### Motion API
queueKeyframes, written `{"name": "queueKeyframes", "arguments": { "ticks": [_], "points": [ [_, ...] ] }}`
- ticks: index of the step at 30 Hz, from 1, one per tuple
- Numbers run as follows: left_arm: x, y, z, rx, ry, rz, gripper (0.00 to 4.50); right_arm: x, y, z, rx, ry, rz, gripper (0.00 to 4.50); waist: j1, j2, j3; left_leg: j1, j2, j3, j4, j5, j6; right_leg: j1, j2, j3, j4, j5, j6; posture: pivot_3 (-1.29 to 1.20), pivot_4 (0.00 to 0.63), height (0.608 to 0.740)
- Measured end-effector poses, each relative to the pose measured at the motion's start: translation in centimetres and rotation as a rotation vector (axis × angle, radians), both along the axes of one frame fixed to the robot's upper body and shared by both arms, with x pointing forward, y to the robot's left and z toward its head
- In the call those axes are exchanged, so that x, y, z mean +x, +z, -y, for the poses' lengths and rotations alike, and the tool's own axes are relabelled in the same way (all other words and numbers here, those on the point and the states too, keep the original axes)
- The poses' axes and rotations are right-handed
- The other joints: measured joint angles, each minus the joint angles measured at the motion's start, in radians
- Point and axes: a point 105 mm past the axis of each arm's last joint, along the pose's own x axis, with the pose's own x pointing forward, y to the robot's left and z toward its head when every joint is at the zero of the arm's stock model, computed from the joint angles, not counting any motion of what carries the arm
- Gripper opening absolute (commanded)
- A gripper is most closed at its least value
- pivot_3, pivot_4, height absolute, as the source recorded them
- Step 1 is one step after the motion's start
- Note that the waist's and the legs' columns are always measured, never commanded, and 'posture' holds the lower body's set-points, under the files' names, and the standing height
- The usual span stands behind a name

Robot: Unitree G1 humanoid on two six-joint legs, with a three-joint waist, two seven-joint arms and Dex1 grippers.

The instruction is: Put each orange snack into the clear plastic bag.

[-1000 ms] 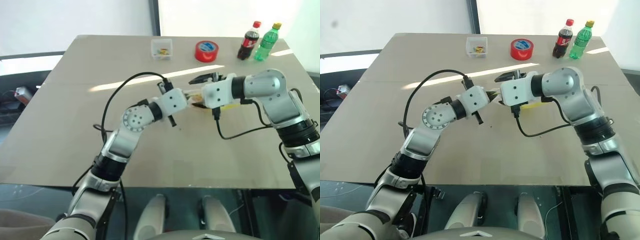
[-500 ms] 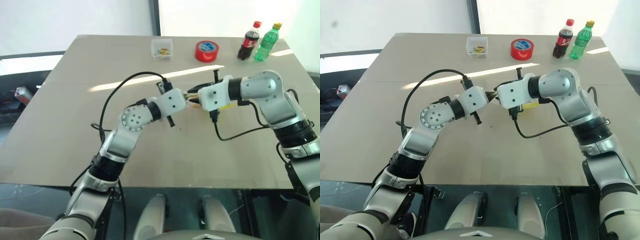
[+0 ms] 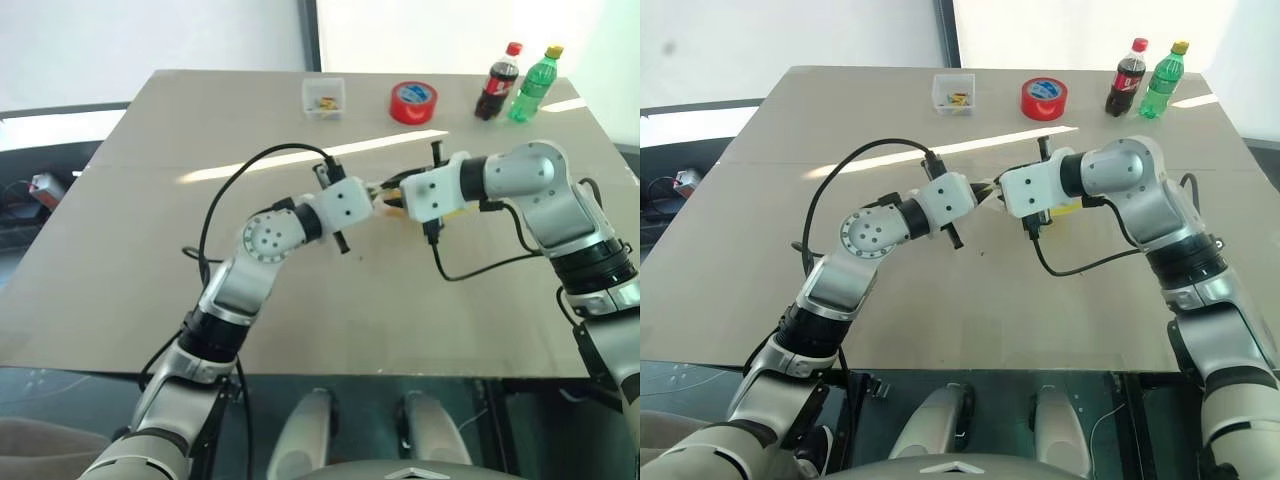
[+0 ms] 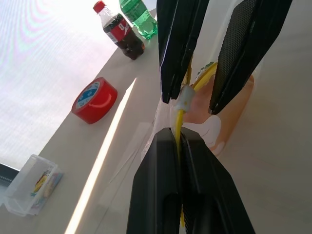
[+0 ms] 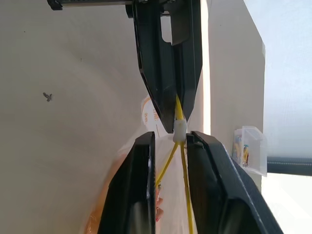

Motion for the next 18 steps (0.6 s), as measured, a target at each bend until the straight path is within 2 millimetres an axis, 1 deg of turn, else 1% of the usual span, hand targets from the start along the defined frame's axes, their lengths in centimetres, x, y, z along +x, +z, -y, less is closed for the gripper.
{"name": "queueKeyframes", "arguments": {
  "ticks": [13, 16, 18],
  "points": [
    [0.00, 0.00, 0.00, 0.000, 0.000, 0.000, 0.00, 0.13, 0.23, 0.02, 0.019, -0.011, 0.004, 0.11, 0.000, 0.000, 0.000, 0.000, 0.000, 0.000, 0.000, 0.000, 0.000, 0.000, 0.000, 0.000, 0.000, 0.000, 0.000, 0.00, 0.150, 0.740],
    [0.02, 0.03, -0.09, 0.006, 0.004, 0.009, 0.00, 0.18, 0.35, 0.16, 0.025, -0.017, 0.004, 0.11, 0.000, 0.000, 0.000, 0.000, 0.000, 0.000, 0.000, 0.000, 0.000, 0.000, 0.000, 0.000, 0.000, 0.000, 0.000, 0.00, 0.150, 0.740],
    [0.05, 0.08, -0.14, 0.011, 0.008, 0.019, 0.00, 0.29, 0.44, 0.59, 0.023, -0.034, 0.004, 0.11, 0.001, 0.000, 0.000, 0.000, 0.000, 0.000, 0.000, 0.000, 0.000, 0.000, 0.000, 0.000, 0.000, 0.000, 0.000, 0.00, 0.150, 0.740]
  ]
}}
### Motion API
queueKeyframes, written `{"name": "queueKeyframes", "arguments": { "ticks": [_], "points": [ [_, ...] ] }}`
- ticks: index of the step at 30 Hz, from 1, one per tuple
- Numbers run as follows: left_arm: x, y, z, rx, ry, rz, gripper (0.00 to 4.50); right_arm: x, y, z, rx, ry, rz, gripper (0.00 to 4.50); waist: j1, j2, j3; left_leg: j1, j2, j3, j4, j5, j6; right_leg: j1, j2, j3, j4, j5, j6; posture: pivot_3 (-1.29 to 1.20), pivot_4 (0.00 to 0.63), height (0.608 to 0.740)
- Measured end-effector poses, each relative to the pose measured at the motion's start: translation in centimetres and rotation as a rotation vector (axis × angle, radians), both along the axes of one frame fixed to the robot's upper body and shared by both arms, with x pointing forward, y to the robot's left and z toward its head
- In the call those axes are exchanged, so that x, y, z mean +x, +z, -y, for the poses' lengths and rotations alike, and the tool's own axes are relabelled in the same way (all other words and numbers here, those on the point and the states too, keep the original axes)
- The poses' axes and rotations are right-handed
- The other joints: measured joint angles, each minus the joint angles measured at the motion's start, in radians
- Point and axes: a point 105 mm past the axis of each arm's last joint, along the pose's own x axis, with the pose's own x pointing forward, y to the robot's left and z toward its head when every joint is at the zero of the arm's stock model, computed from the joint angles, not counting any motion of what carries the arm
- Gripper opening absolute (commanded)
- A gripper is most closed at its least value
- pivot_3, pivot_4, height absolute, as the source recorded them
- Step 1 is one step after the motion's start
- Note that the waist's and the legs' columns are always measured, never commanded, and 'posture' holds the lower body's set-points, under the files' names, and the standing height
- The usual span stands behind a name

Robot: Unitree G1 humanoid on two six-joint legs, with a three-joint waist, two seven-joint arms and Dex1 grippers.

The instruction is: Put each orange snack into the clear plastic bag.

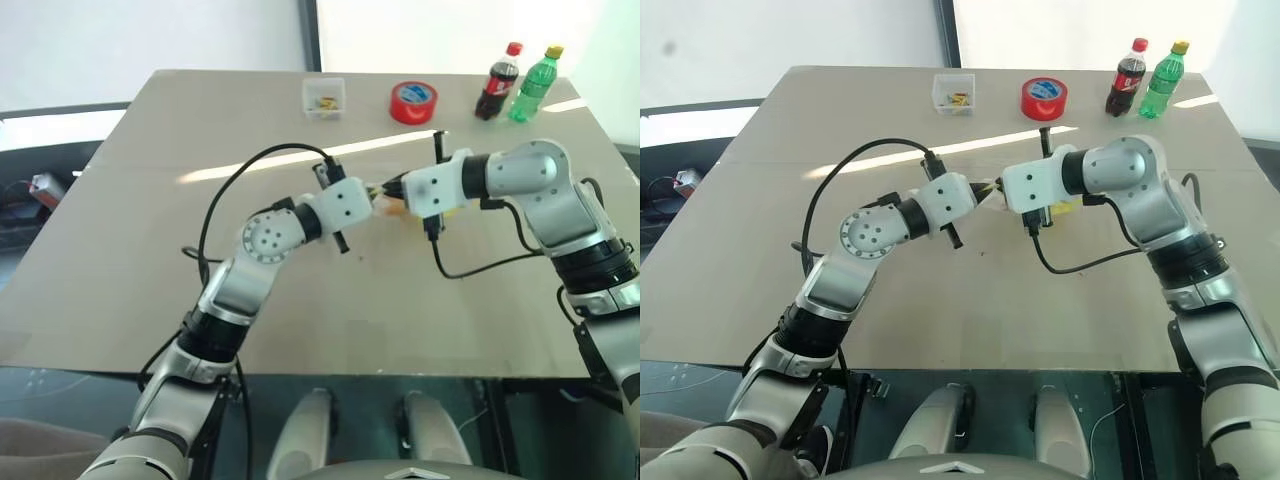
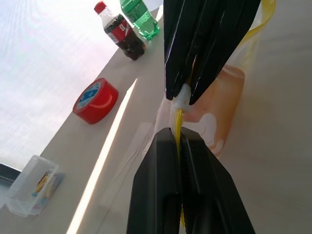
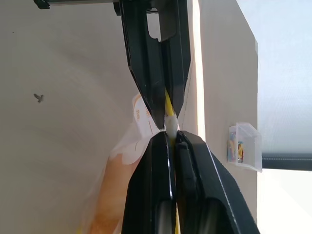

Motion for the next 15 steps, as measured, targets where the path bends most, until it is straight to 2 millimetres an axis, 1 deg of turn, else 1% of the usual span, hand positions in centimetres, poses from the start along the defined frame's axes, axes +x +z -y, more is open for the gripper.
{"name": "queueKeyframes", "arguments": {
  "ticks": [6, 8, 10, 15],
  "points": [
    [0.2, -0.2, -0.4, 0.010, 0.021, 0.004, 0.00, 0.5, 0.1, 1.8, -0.003, -0.067, 0.007, 0.11, 0.001, 0.000, 0.000, 0.000, 0.000, 0.000, 0.000, 0.000, 0.000, 0.000, 0.000, 0.000, 0.000, 0.000, 0.000, 0.00, 0.150, 0.740],
    [0.3, -0.3, -0.6, 0.017, 0.029, 0.004, 0.00, 0.7, 0.3, 2.7, 0.007, -0.103, 0.003, 0.11, 0.001, 0.000, 0.000, 0.000, 0.000, 0.000, 0.000, 0.000, 0.000, 0.000, 0.000, 0.000, 0.000, 0.000, 0.000, 0.00, 0.150, 0.740],
    [0.3, -0.3, -0.6, 0.017, 0.030, 0.005, 0.00, 0.6, 0.4, 3.0, 0.016, -0.114, 0.000, 0.11, -0.001, 0.000, 0.000, 0.000, 0.000, 0.000, 0.000, 0.000, 0.000, 0.000, 0.000, 0.000, 0.000, 0.000, 0.000, 0.00, 0.150, 0.740],
    [0.2, -0.5, -0.7, 0.018, 0.033, 0.000, 0.00, 0.6, -0.3, 4.0, -0.001, -0.146, -0.018, 0.11, 0.000, 0.000, 0.000, 0.000, 0.000, 0.001, 0.000, 0.000, 0.000, 0.000, 0.000, 0.000, 0.000, 0.000, 0.000, 0.00, 0.150, 0.740]
  ]
}}
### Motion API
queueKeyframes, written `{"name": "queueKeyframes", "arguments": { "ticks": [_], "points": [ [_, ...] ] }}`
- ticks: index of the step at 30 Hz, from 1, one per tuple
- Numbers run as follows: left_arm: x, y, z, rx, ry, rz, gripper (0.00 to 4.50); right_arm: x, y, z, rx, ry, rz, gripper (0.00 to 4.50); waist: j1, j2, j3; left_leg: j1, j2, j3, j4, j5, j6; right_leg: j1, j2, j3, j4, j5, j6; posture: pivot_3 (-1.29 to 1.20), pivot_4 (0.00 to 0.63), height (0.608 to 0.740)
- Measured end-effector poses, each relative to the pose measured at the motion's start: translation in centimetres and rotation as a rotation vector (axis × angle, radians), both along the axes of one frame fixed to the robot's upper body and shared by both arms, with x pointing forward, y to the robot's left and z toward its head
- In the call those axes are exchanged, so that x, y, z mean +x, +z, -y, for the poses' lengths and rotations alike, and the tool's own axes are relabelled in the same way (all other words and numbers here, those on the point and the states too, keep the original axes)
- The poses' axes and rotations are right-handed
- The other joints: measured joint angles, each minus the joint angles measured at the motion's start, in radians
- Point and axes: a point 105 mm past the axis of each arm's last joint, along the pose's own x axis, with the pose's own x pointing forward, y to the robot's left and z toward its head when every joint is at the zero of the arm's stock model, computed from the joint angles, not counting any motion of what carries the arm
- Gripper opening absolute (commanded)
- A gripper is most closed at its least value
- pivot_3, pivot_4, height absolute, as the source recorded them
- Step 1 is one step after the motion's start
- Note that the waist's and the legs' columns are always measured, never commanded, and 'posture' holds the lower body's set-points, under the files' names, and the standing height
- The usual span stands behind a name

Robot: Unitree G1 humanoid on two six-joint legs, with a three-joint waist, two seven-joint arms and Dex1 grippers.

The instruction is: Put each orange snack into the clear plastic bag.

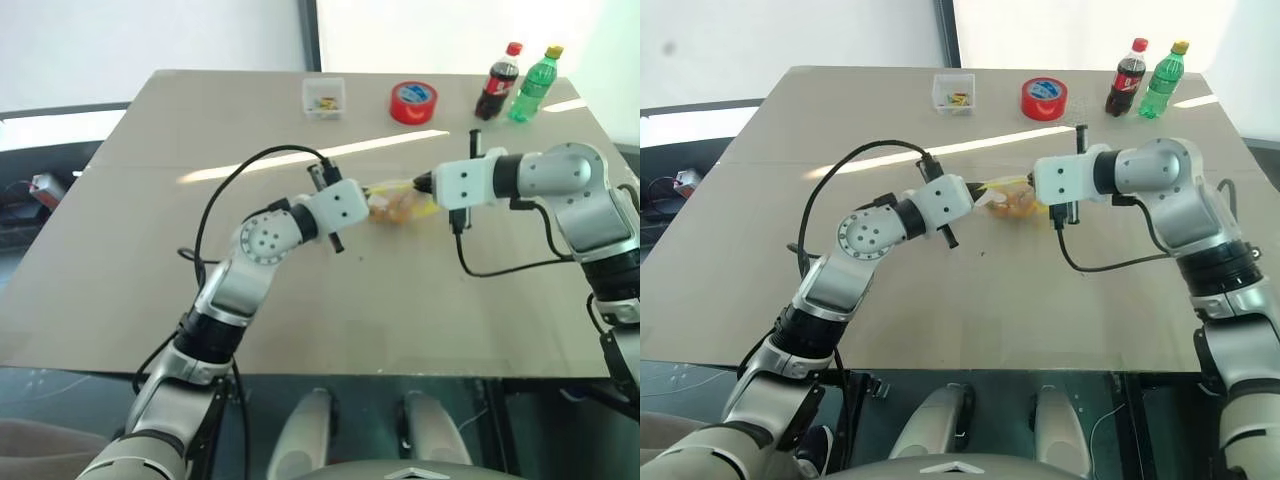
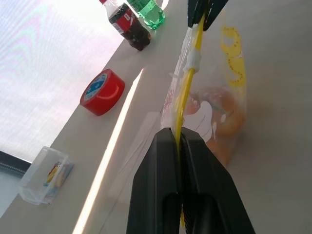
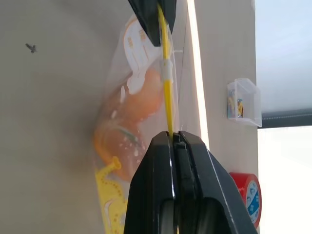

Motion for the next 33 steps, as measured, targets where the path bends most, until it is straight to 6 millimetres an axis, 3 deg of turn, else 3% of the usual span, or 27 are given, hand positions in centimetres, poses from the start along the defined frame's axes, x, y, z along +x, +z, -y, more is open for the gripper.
{"name": "queueKeyframes", "arguments": {
  "ticks": [8, 12, 17, 18, 25, 29, 33],
  "points": [
    [0.0, -0.2, 0.0, -0.003, -0.001, -0.006, 0.00, 0.3, 0.1, 1.9, -0.001, -0.072, 0.003, 0.11, 0.000, 0.000, 0.000, 0.000, 0.000, 0.000, 0.000, 0.000, 0.000, 0.000, 0.000, 0.000, 0.000, 0.000, 0.000, 0.00, 0.150, 0.740],
    [0.0, -0.2, 0.2, -0.013, -0.004, -0.009, 0.00, -0.5, 0.2, 0.1, 0.049, -0.021, -0.008, 0.11, -0.003, 0.000, 0.000, 0.000, 0.000, 0.000, 0.000, 0.000, 0.000, 0.000, 0.000, 0.000, 0.000, 0.000, 0.000, 0.00, 0.150, 0.740],
    [-0.1, -0.1, 0.5, -0.023, -0.011, -0.011, 0.00, -1.3, 0.5, -1.9, 0.076, 0.049, 0.003, 2.29, 0.001, 0.000, 0.000, 0.000, 0.000, 0.000, 0.000, 0.000, 0.000, 0.000, 0.000, 0.000, 0.000, 0.000, 0.000, 0.00, 0.150, 0.740],
    [-0.1, -0.1, 0.5, -0.025, -0.013, -0.012, 0.00, -1.4, 0.3, -2.4, 0.087, 0.062, -0.004, 2.91, 0.001, 0.000, 0.000, 0.000, 0.000, 0.000, 0.000, 0.000, 0.000, 0.000, 0.000, 0.000, 0.000, 0.000, 0.000, 0.00, 0.150, 0.740],
    [-0.2, -0.1, 0.6, -0.026, -0.015, -0.012, 0.00, -1.0, 0.5, -3.1, 0.073, 0.072, 0.012, 2.91, -0.001, 0.000, 0.000, 0.000, 0.000, 0.000, 0.000, 0.000, 0.000, 0.000, 0.000, 0.000, 0.000, 0.000, 0.000, 0.00, 0.150, 0.740],
    [-0.2, -0.1, 0.6, -0.025, -0.014, -0.010, 0.00, 0.3, 1.4, -1.3, 0.017, 0.011, 0.065, 2.91, 0.002, 0.000, 0.000, 0.000, 0.000, 0.000, 0.000, 0.000, 0.000, 0.000, 0.000, 0.000, 0.000, 0.000, 0.000, 0.00, 0.150, 0.740],
    [-0.2, -0.2, 0.5, -0.025, -0.011, -0.013, 0.00, 1.2, 1.0, 1.0, -0.043, -0.049, 0.067, 2.91, 0.001, 0.000, 0.000, 0.000, 0.000, 0.002, 0.000, 0.000, 0.000, 0.000, 0.000, 0.000, 0.000, 0.000, 0.000, 0.00, 0.150, 0.740]
  ]
}}
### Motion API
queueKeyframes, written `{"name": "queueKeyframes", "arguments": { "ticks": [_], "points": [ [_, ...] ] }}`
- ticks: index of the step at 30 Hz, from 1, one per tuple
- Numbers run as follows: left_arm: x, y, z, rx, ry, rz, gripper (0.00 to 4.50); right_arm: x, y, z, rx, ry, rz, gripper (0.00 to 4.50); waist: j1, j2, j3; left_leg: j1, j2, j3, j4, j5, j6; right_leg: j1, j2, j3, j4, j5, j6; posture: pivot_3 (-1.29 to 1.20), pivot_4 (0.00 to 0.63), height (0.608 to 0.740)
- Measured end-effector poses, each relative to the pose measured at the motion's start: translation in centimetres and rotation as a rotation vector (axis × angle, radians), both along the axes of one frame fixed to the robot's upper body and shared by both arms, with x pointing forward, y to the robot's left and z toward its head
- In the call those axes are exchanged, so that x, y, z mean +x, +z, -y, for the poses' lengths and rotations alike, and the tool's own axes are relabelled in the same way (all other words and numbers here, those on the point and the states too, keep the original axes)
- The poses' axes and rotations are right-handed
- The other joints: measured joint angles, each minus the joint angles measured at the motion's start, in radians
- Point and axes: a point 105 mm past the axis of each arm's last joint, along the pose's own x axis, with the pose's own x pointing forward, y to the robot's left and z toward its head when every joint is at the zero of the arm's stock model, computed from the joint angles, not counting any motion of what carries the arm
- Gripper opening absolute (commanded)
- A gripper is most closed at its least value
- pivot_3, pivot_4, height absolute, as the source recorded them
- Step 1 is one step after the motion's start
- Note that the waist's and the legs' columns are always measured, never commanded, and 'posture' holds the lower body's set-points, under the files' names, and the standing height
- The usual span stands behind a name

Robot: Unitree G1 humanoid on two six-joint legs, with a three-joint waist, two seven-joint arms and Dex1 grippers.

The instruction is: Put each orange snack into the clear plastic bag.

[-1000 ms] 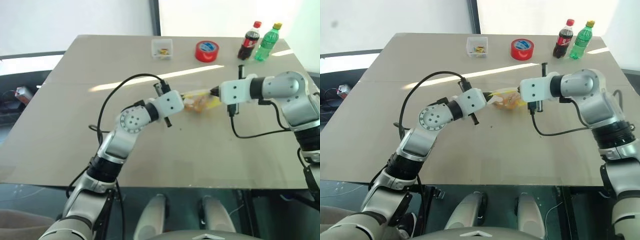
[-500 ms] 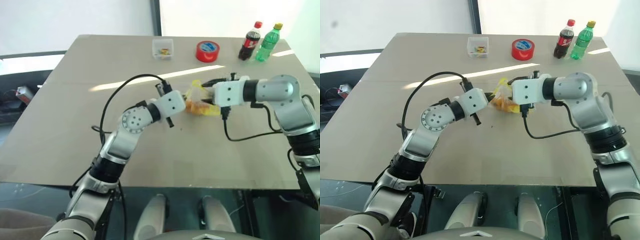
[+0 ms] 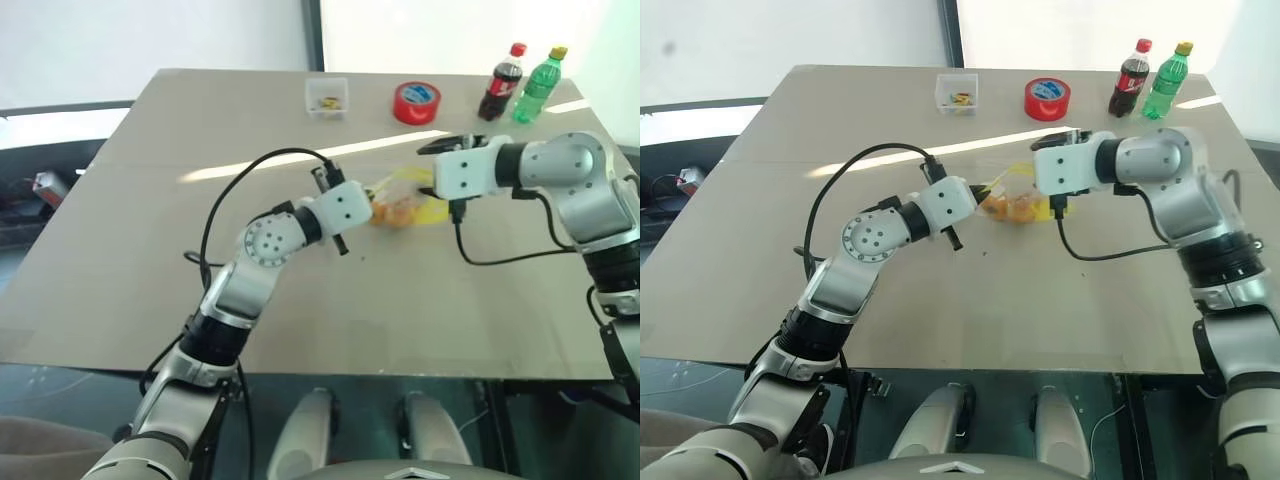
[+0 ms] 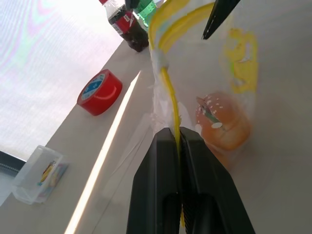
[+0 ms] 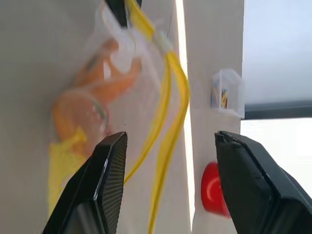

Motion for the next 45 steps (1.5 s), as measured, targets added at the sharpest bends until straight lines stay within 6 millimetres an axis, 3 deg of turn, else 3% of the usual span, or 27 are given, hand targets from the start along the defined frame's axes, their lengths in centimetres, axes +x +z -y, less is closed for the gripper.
{"name": "queueKeyframes", "arguments": {
  "ticks": [3, 7, 17, 23, 38, 41, 45],
  "points": [
    [0.0, 0.0, 0.0, -0.002, 0.000, -0.002, 0.00, -0.3, 0.0, -0.4, 0.008, 0.022, -0.017, 2.91, -0.007, 0.000, 0.000, 0.000, 0.001, 0.000, 0.000, 0.000, 0.000, 0.000, 0.001, 0.001, 0.000, 0.000, 0.000, 0.00, 0.150, 0.740],
    [0.0, 0.0, 0.1, -0.006, 0.000, -0.003, 0.00, -1.4, 0.5, -2.4, 0.037, 0.106, -0.014, 2.91, -0.007, 0.000, 0.000, 0.000, 0.001, -0.002, 0.000, 0.000, 0.000, 0.000, 0.001, 0.001, 0.001, 0.000, 0.000, 0.00, 0.150, 0.740],
    [0.0, 0.0, -0.1, 0.009, 0.005, 0.003, 0.00, -2.0, 0.0, -3.9, 0.027, 0.173, -0.019, 2.91, -0.002, 0.000, 0.000, 0.000, 0.001, -0.002, 0.000, 0.000, 0.000, 0.000, 0.001, 0.000, 0.000, 0.000, 0.000, 0.00, 0.150, 0.740],
    [-0.1, 0.2, 0.0, 0.017, 0.000, 0.013, 0.00, -2.2, -0.2, -4.4, 0.024, 0.200, -0.015, 0.17, -0.002, 0.000, 0.000, 0.000, 0.001, -0.002, 0.000, 0.000, 0.000, 0.000, 0.001, 0.000, 0.001, 0.000, 0.000, 0.00, 0.150, 0.740],
    [-0.1, 0.1, -0.1, 0.029, -0.002, 0.012, 0.00, -2.2, -0.1, -4.8, 0.015, 0.211, 0.004, 0.17, -0.002, 0.000, 0.000, 0.000, 0.001, -0.002, 0.000, 0.000, 0.000, 0.000, 0.001, 0.000, 0.001, 0.000, 0.000, 0.00, 0.150, 0.740],
    [-0.1, 0.1, -0.1, 0.031, -0.001, 0.013, 0.00, -2.1, 0.0, -4.8, 0.011, 0.209, 0.007, 0.94, -0.002, 0.000, 0.000, 0.000, 0.001, -0.002, 0.000, 0.000, 0.000, 0.000, 0.001, 0.000, 0.001, 0.000, 0.000, 0.00, 0.150, 0.740],
    [-0.2, 0.2, 0.0, 0.030, -0.003, 0.016, 0.00, -2.1, 0.0, -4.8, 0.011, 0.210, 0.009, 2.91, -0.002, 0.000, 0.000, 0.000, 0.001, -0.002, 0.000, 0.000, 0.000, 0.000, 0.001, 0.000, 0.001, 0.000, 0.000, 0.00, 0.150, 0.740]
  ]
}}
